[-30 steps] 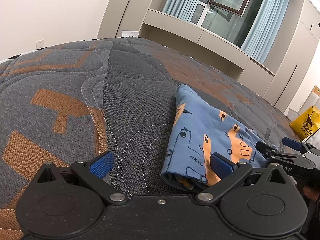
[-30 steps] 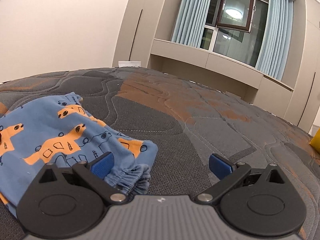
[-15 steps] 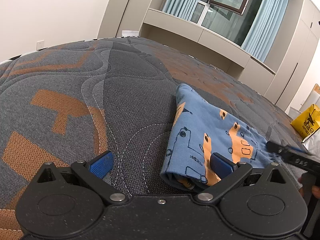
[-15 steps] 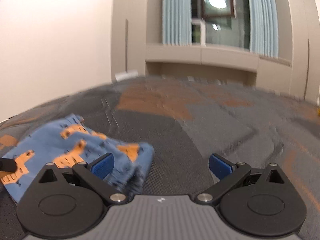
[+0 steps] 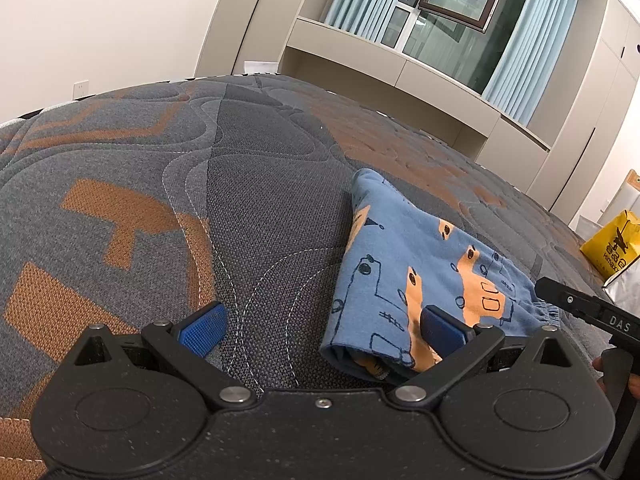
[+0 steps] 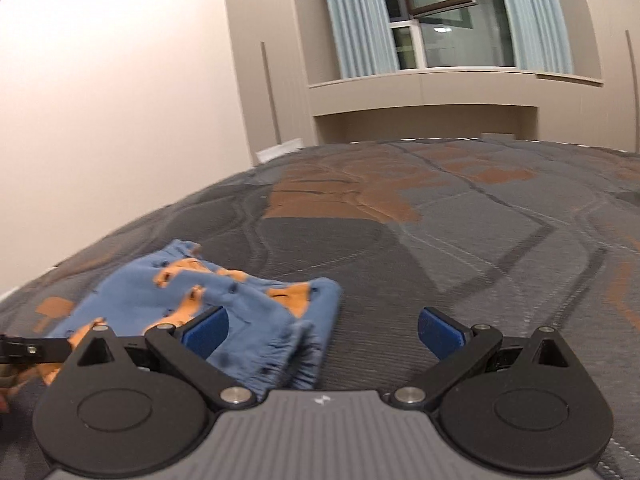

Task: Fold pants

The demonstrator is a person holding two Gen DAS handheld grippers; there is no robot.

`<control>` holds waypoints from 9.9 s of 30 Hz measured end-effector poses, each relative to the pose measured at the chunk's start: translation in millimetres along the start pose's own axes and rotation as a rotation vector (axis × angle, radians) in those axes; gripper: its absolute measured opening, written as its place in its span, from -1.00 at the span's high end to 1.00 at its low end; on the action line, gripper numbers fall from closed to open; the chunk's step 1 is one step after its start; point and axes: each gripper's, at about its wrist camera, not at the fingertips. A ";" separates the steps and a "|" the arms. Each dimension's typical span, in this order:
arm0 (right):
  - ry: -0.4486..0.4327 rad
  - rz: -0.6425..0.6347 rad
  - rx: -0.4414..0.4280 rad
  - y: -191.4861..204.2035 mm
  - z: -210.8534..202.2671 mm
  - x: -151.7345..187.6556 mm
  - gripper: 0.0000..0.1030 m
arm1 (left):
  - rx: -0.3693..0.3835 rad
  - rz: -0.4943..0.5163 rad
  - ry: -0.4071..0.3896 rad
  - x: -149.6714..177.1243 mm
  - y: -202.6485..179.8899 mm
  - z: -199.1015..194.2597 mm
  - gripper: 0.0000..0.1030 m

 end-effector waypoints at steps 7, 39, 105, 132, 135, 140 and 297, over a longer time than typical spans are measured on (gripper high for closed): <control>0.076 0.079 -0.164 -1.2 11.5 2.2 -1.00 | 0.007 -0.003 -0.001 -2.8 -2.0 -0.2 -0.99; 0.047 0.446 -0.362 -45.4 5.1 7.7 -0.35 | 0.227 -0.067 0.001 -7.7 -3.8 19.7 -0.69; -0.281 0.375 0.043 -120.8 -189.8 22.2 0.65 | 0.380 0.078 0.055 42.8 -214.6 -21.1 0.65; -0.288 0.496 0.134 -148.3 -196.5 62.6 -0.52 | 0.286 0.102 0.049 53.0 -218.6 -22.1 -0.34; -0.300 0.475 0.131 -143.7 -197.9 62.9 -0.75 | 0.242 0.096 -0.003 53.6 -214.4 -35.6 -0.80; -0.340 0.446 0.132 -135.0 -204.1 63.7 -1.00 | 0.202 0.104 -0.049 56.7 -205.9 -53.2 -0.98; -0.212 0.067 0.318 87.5 -275.9 156.3 -1.00 | 0.086 0.289 -0.188 150.7 -84.8 -172.9 -0.99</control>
Point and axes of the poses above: each gripper's, at about its wrist camera, not at the fingertips, and z roughly the way its jaws point, y to its left, x to its underside, and after that the axes turned 13 degrees about -x, right-handed
